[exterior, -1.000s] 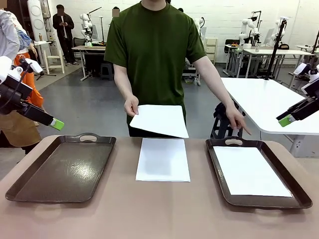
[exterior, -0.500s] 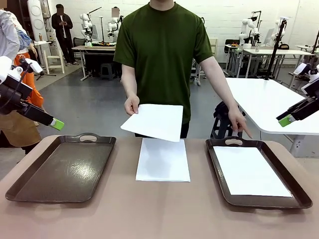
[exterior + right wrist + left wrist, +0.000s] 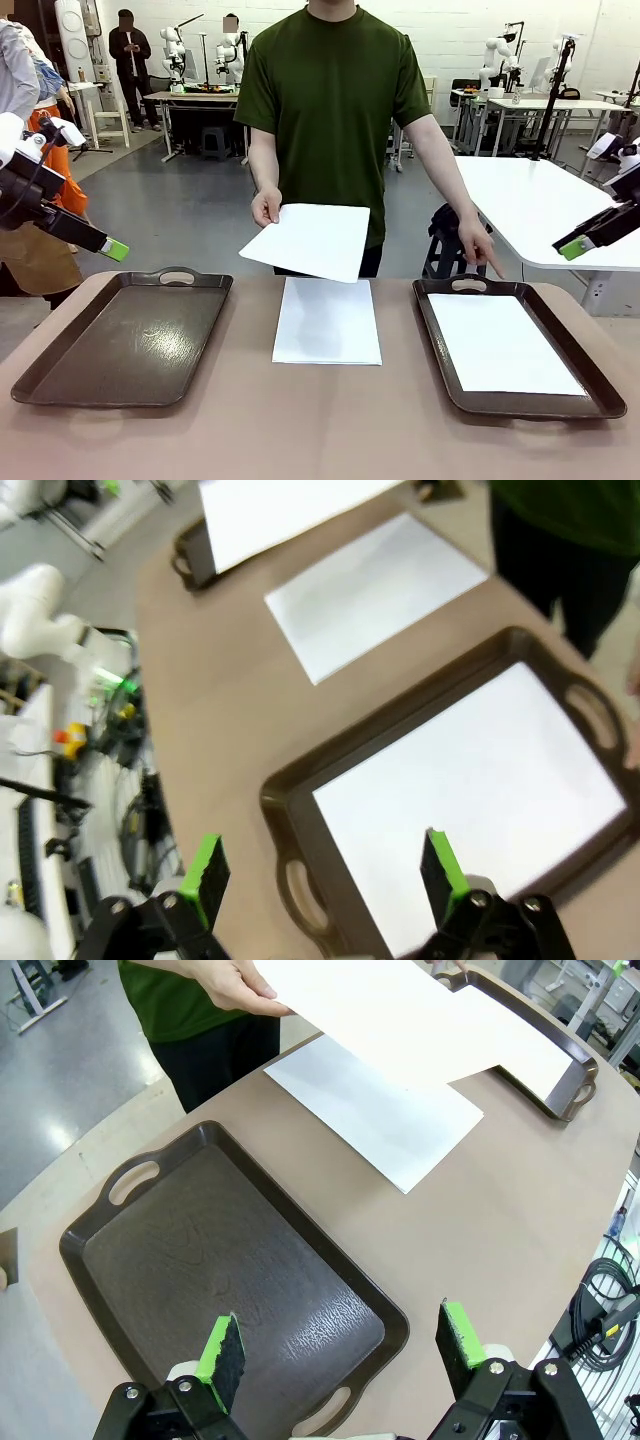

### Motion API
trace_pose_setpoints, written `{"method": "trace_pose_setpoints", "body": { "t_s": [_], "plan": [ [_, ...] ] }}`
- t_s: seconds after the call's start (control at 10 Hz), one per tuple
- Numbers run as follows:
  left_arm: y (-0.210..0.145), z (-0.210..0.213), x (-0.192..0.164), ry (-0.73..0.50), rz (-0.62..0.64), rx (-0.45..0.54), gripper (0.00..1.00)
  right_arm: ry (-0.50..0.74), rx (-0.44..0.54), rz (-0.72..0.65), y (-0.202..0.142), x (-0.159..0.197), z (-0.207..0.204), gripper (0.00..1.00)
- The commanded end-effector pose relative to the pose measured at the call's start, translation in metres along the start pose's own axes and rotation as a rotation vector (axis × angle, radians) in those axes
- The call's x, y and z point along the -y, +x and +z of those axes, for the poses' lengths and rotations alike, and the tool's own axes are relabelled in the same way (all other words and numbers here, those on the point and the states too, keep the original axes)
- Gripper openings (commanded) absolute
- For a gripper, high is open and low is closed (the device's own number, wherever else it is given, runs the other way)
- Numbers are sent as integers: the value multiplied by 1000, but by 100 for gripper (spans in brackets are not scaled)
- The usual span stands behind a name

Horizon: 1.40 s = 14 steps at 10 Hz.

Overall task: Sort the A4 documents.
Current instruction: Receive the A4 Paper.

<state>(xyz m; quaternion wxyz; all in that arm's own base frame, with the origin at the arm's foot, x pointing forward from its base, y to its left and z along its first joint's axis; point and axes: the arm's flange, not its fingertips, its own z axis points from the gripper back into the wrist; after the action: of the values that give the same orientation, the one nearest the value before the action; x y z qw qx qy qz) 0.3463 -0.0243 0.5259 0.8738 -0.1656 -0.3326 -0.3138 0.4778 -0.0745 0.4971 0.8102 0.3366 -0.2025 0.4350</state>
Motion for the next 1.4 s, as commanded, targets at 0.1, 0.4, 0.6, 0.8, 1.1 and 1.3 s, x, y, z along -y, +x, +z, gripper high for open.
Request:
{"method": "trace_pose_setpoints", "body": {
  "t_s": [0.1,0.4,0.6,0.8,1.1,1.3],
  "plan": [
    [-1,-1,-2,-11,-16,7,100,135,83,-97,25,25,-26,100],
    [-1,-1,-2,-11,-16,7,100,325,196,-210,60,40,-93,100],
    [-1,-1,-2,-11,-16,7,100,488,274,-378,88,59,-138,100],
    [-1,-1,-2,-11,-16,7,100,526,253,-495,104,57,-175,100],
    [-1,-1,-2,-11,-16,7,100,560,263,-674,119,47,-228,100],
    [-1,-1,-2,-11,-16,7,100,585,282,-726,126,40,-249,100]
  ]
}}
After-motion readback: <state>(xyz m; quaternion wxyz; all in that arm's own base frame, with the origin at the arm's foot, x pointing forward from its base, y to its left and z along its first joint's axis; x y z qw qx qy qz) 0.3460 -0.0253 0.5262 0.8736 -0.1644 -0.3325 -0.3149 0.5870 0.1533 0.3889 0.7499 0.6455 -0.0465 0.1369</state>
